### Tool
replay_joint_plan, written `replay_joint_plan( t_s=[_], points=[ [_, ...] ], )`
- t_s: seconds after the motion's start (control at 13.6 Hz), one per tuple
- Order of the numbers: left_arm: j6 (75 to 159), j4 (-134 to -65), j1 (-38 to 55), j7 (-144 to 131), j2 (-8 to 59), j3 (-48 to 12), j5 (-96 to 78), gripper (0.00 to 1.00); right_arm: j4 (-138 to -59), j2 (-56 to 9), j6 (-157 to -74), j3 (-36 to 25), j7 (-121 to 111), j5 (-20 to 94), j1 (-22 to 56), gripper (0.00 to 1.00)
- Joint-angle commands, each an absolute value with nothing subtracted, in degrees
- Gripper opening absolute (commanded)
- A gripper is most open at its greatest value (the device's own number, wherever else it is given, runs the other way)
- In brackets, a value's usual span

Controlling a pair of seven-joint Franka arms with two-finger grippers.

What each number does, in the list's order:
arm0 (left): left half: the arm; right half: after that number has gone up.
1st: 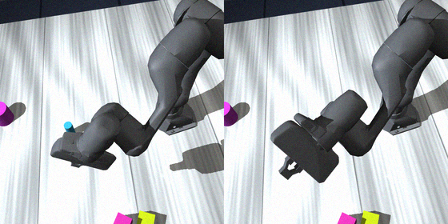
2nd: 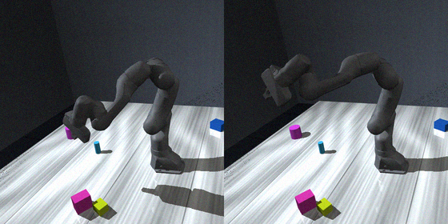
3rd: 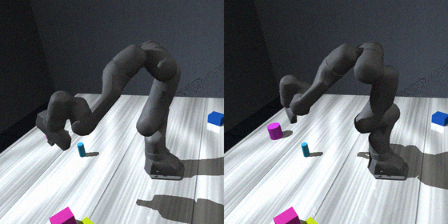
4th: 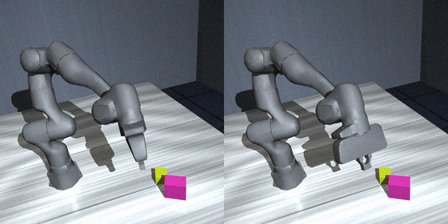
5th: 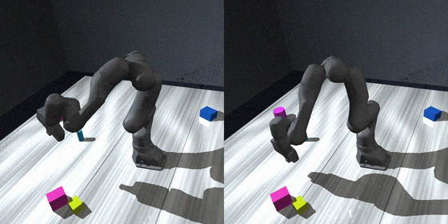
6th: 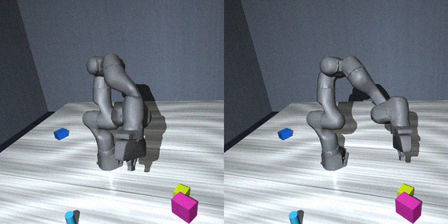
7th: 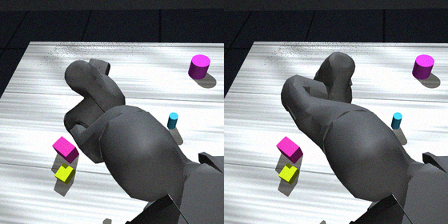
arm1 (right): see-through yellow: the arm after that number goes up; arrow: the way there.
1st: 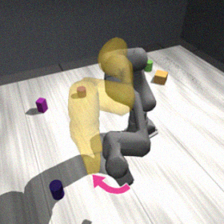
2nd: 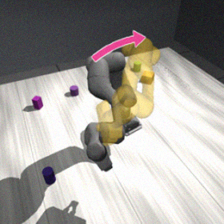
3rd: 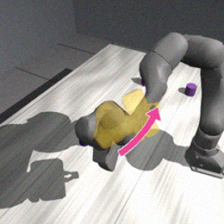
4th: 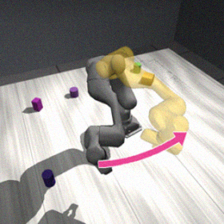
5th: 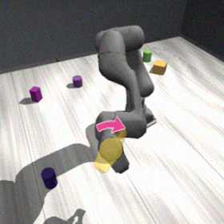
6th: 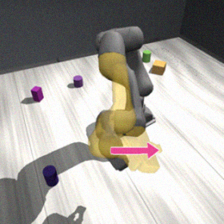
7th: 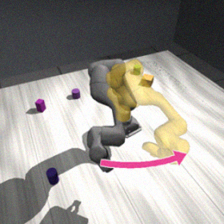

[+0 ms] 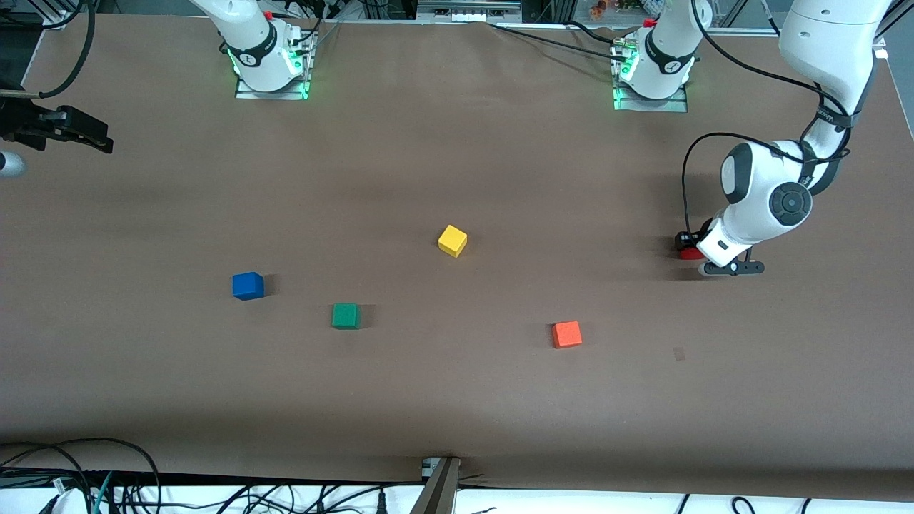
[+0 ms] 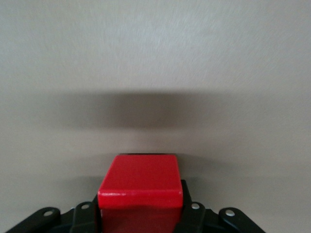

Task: Pass red block to right arm, stack on blue
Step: 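Lift the red cube with the left gripper while the right gripper approaches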

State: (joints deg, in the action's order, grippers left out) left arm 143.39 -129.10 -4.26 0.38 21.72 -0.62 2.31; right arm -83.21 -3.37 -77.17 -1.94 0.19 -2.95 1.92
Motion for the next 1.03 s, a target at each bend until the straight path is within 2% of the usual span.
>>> replay_joint_plan(
  t_s=[0.0,0.66,0.96],
  points=[
    [140.80,-127.18,-4.40,5.95,17.33,-1.58,2.90,0.14,-82.09,-3.69,-76.38,-1.32,-0.26,-3.25,1.23,1.00],
    [140.54,-116.03,-4.57,17.58,17.49,-15.63,-0.94,0.14,-82.09,-5.80,-76.73,-1.14,0.09,-2.29,1.58,1.00],
    [140.54,-109.96,-4.57,21.69,20.47,-18.02,-11.05,0.14,-82.27,-6.77,-76.46,-1.14,0.18,1.05,1.58,1.00]
  ],
)
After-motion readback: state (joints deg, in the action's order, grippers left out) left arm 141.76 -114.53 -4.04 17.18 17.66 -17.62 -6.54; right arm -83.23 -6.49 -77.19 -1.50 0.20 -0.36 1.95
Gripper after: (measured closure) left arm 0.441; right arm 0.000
